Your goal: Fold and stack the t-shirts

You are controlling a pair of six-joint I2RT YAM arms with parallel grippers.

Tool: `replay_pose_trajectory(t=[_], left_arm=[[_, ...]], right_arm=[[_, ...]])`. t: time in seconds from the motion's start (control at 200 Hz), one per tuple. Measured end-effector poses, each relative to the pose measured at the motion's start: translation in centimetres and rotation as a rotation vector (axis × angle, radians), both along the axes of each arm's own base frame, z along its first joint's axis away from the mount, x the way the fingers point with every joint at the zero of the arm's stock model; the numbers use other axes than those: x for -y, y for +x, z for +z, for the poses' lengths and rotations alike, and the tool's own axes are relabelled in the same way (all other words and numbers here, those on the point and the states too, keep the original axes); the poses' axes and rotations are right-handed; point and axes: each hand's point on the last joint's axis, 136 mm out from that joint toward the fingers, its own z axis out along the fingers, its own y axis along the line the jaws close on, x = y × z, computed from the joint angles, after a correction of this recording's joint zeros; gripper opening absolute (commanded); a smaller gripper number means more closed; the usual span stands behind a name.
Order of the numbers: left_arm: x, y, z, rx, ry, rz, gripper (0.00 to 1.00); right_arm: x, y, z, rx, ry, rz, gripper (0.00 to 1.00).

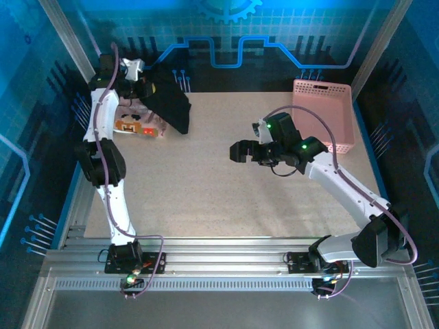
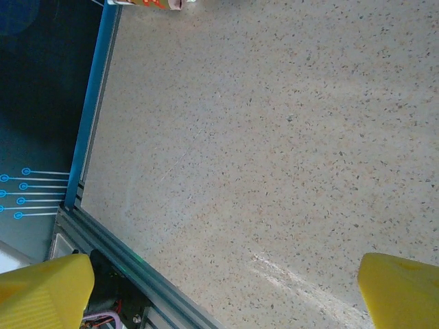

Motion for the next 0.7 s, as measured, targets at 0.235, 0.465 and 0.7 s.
replay_pose_trajectory(t=[0.235, 0.465, 0.7], left_arm=[[-0.2, -0.4, -1.9, -0.042, -0.050, 0.012, 0.00], [4.8, 0.7, 2.6, 0.064, -0.042, -0.069, 0.00], [8.1, 1.2, 5.2, 0.137, -0.047, -0.119, 0.00]], right_arm=[[0.3, 0.2, 0.1, -0.001, 0.002, -0.013, 1.00], [0.5, 0.4, 0.0, -0.001, 0.002, -0.019, 1.00], [1.4, -0.1, 0.2, -0.001, 0.006, -0.039, 1.00]])
